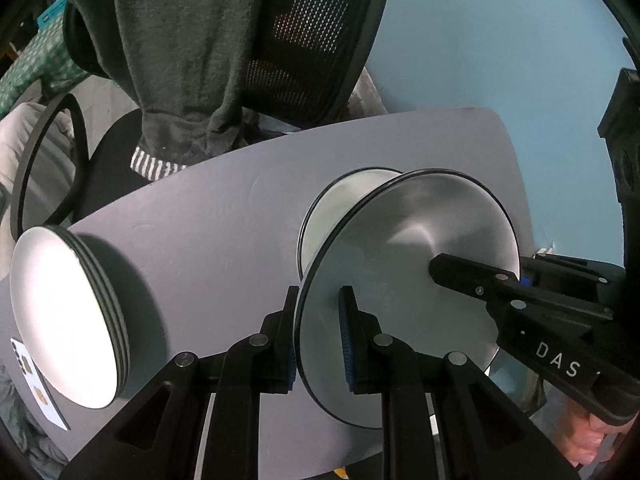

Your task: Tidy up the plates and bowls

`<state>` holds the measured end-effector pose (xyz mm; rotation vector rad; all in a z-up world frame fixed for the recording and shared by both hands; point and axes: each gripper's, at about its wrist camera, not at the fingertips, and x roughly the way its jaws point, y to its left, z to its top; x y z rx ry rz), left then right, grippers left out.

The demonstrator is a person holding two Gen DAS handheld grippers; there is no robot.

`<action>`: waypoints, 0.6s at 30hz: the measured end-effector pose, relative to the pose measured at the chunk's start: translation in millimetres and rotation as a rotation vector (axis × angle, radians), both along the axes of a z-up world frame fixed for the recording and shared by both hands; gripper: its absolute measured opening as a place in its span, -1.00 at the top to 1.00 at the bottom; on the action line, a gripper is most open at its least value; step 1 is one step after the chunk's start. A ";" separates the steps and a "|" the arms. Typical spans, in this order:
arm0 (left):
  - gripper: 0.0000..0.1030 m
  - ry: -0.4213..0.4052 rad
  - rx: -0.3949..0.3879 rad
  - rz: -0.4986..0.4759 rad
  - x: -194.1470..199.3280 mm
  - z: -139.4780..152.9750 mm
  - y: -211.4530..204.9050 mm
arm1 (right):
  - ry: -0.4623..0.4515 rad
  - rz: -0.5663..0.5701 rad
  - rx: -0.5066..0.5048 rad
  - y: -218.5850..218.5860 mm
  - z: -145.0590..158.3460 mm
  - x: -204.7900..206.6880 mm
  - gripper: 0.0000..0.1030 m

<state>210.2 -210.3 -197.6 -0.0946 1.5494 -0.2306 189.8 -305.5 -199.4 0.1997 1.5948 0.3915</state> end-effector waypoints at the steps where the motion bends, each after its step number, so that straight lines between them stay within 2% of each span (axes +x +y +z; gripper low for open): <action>1: 0.66 0.002 0.006 -0.001 1.7 -1.9 -1.6 | 0.006 -0.002 0.001 -1.3 -2.8 3.0 0.79; 13: 0.66 -0.011 0.083 -0.053 10.3 -6.1 -19.0 | 0.041 -0.023 0.000 -13.1 -17.8 21.1 0.82; 16: 0.63 0.002 0.117 -0.074 13.4 -9.4 -21.1 | 0.051 -0.019 -0.018 -13.6 -21.6 22.7 0.80; 18: 0.63 0.020 0.111 -0.072 14.8 -15.2 -18.8 | 0.069 -0.018 -0.016 -13.3 -25.7 21.7 0.78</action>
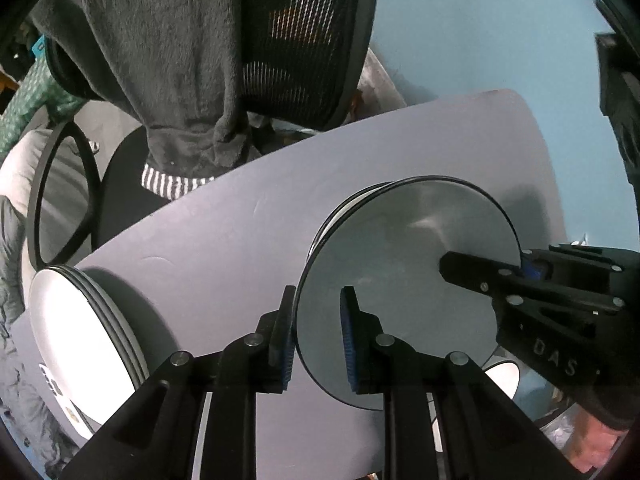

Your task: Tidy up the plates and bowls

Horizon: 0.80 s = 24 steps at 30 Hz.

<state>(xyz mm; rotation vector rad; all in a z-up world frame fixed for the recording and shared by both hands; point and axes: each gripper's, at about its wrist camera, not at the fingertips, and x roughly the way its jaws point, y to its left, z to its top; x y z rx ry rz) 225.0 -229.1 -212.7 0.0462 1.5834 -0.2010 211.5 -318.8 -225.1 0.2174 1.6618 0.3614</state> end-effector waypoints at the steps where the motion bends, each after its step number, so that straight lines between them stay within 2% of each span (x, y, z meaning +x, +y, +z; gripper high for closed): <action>1: 0.63 0.010 -0.007 0.004 0.0 -1.8 1.0 | -0.001 0.003 -0.005 0.6 -0.2 -0.2 0.79; 7: 0.63 0.021 -0.007 0.004 -3.1 -4.7 2.0 | 0.024 0.029 -0.018 1.8 0.2 3.0 0.78; 10: 0.63 0.021 -0.004 0.001 -3.4 -5.0 1.2 | 0.039 0.023 -0.005 -0.5 1.9 3.4 0.72; 15: 0.50 0.005 -0.018 0.018 -3.6 -1.3 2.9 | 0.049 0.010 0.016 -2.4 7.1 0.7 0.57; 20: 0.50 -0.005 -0.023 0.014 -3.6 3.5 1.2 | 0.048 0.011 0.009 -2.1 10.4 0.0 0.53; 21: 0.48 -0.006 -0.024 0.014 -3.8 3.7 0.9 | 0.045 0.010 0.004 -1.9 11.0 0.0 0.42; 24: 0.47 -0.009 -0.026 0.014 -4.6 5.0 0.2 | 0.028 0.010 -0.028 -3.5 14.2 -0.1 0.31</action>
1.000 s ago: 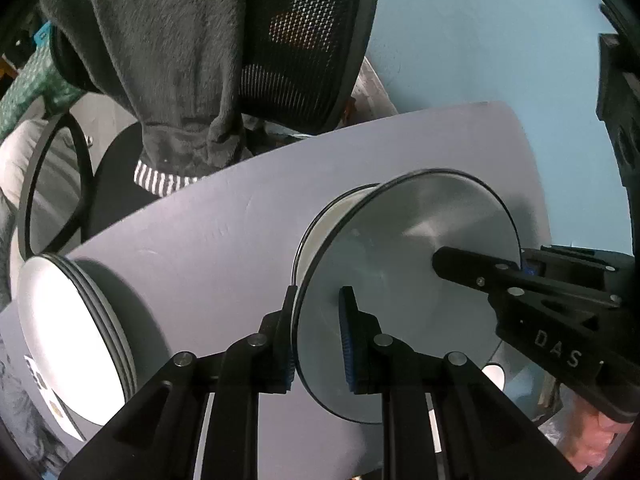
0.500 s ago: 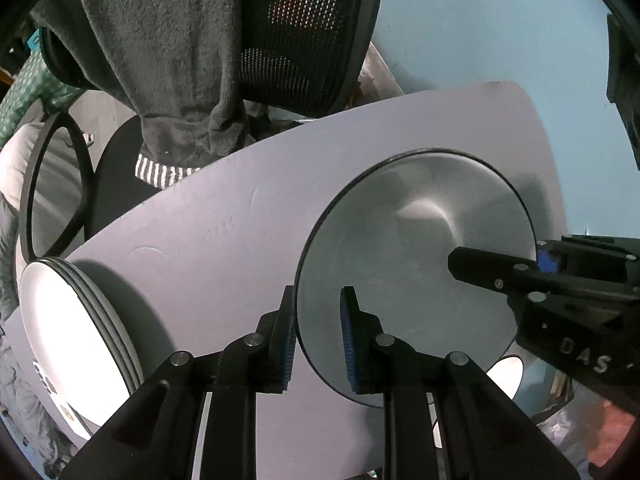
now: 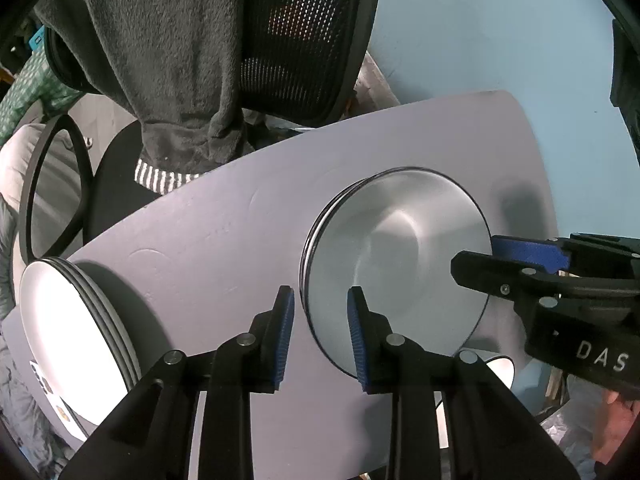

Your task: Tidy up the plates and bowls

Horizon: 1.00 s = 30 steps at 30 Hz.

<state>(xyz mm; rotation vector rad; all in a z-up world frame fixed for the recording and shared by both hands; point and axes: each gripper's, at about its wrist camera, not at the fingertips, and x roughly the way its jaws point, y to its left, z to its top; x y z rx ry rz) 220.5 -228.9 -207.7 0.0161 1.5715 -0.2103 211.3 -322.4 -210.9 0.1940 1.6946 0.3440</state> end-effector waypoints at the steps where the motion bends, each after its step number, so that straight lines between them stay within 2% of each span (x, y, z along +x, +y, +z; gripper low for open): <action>1: 0.47 0.000 -0.001 -0.002 -0.3 0.4 -0.2 | 0.002 -0.004 0.004 -1.0 -0.3 -0.1 0.31; 5: 0.45 -0.005 -0.005 -0.004 -3.4 4.1 0.6 | -0.003 -0.014 -0.002 -4.8 0.4 -0.8 0.31; 8: 0.24 -0.016 -0.016 0.002 -8.7 9.4 2.7 | -0.023 -0.017 -0.006 -8.2 5.8 -4.2 0.31; 13: 0.15 -0.032 -0.032 -0.002 -22.5 19.7 4.7 | -0.056 -0.028 -0.021 -21.2 12.3 -17.8 0.20; 15: -0.03 -0.044 -0.042 0.007 -31.3 24.6 6.7 | -0.070 -0.037 -0.020 -29.3 14.0 -27.2 0.14; 17: -0.04 -0.051 -0.061 0.019 -41.4 28.0 7.7 | -0.082 -0.044 -0.019 -35.7 14.9 -35.9 0.12; 20: -0.04 -0.041 -0.092 0.019 -56.3 28.3 5.4 | -0.090 -0.058 -0.010 -45.2 14.4 -49.6 -0.07; 30: -0.04 0.035 -0.156 -0.011 -93.2 4.7 -13.1 | -0.067 -0.090 -0.018 -62.2 -9.0 -96.8 -0.07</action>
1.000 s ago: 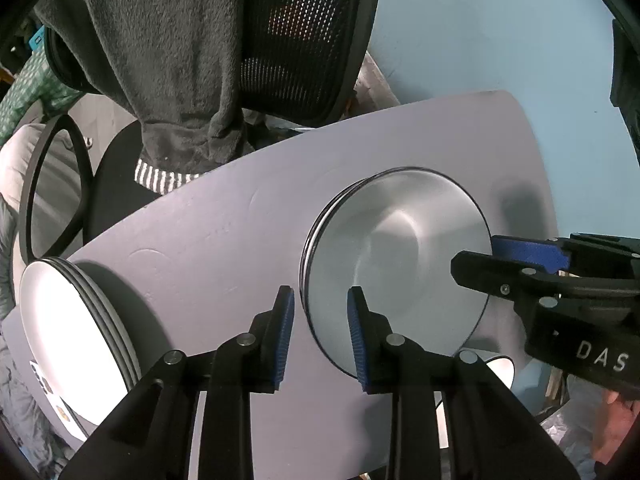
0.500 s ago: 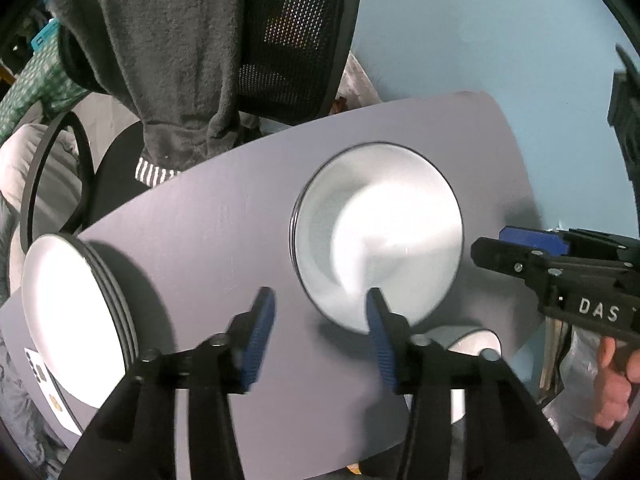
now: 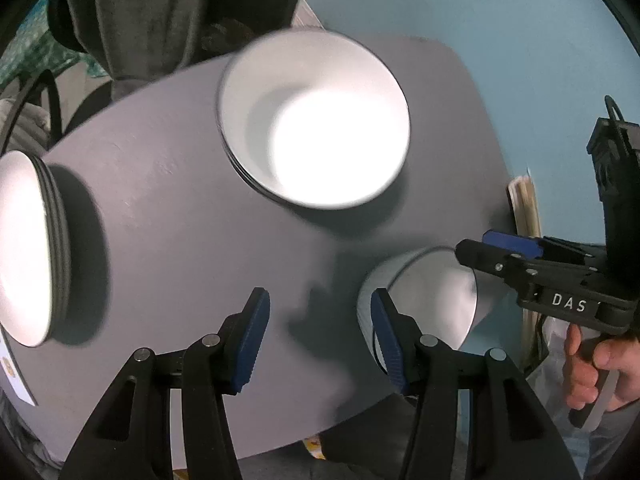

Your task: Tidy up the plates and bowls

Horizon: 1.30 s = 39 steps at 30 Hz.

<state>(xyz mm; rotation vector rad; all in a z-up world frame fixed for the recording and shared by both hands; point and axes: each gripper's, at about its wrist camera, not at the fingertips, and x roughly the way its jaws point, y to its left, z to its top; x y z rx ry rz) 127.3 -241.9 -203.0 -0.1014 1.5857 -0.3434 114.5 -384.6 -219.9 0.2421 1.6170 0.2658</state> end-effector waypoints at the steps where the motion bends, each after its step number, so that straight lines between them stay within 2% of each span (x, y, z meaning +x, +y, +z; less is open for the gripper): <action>1: -0.04 0.002 -0.002 -0.004 -2.2 -1.6 -1.7 | 0.007 -0.011 0.005 -1.4 -4.0 -5.1 -0.07; 14: -0.04 0.073 -0.009 -0.049 -21.1 -39.1 -34.5 | 0.022 -0.058 0.036 -9.3 -33.4 -23.2 -0.07; 16: -0.04 0.073 -0.006 -0.056 -17.5 -42.9 -38.2 | 0.019 -0.057 0.047 -8.7 -36.7 -23.0 0.03; 18: -0.04 0.075 -0.006 -0.054 -18.0 -46.1 -39.0 | 0.025 -0.048 0.054 -6.2 -39.3 -23.6 0.33; 20: -0.04 0.074 -0.009 -0.048 -15.5 -48.2 -40.1 | 0.025 -0.045 0.064 -5.7 -41.1 -24.2 0.46; 22: -0.04 0.073 -0.011 -0.043 -13.1 -50.4 -41.8 | 0.016 -0.037 0.049 -3.3 -42.7 -23.0 0.51; 23: 0.01 0.073 -0.013 -0.042 -13.7 -50.8 -41.9 | 0.009 -0.032 0.038 -2.1 -42.8 -22.1 0.55; 24: 0.20 0.076 -0.016 -0.043 -13.3 -51.4 -41.7 | 0.005 -0.027 0.029 -1.2 -43.0 -21.4 0.58; 26: 0.33 0.086 -0.017 -0.046 -14.2 -53.0 -40.7 | -0.004 -0.018 0.017 0.2 -43.9 -19.5 0.67; 28: 0.34 0.088 -0.022 -0.042 -14.7 -53.6 -36.7 | -0.002 -0.024 0.014 0.8 -44.3 -18.1 0.71; 30: 0.44 0.088 -0.024 -0.039 -15.8 -52.7 -29.0 | 0.004 -0.033 0.015 0.4 -44.5 -15.5 0.73; 33: 0.47 0.090 -0.022 -0.029 -17.2 -53.7 -20.1 | 0.013 -0.047 0.056 0.8 -46.2 -11.0 0.79; 39: 0.49 0.088 -0.007 0.009 -16.2 -51.9 1.5 | 0.012 -0.005 0.084 26.3 -46.2 -2.3 0.79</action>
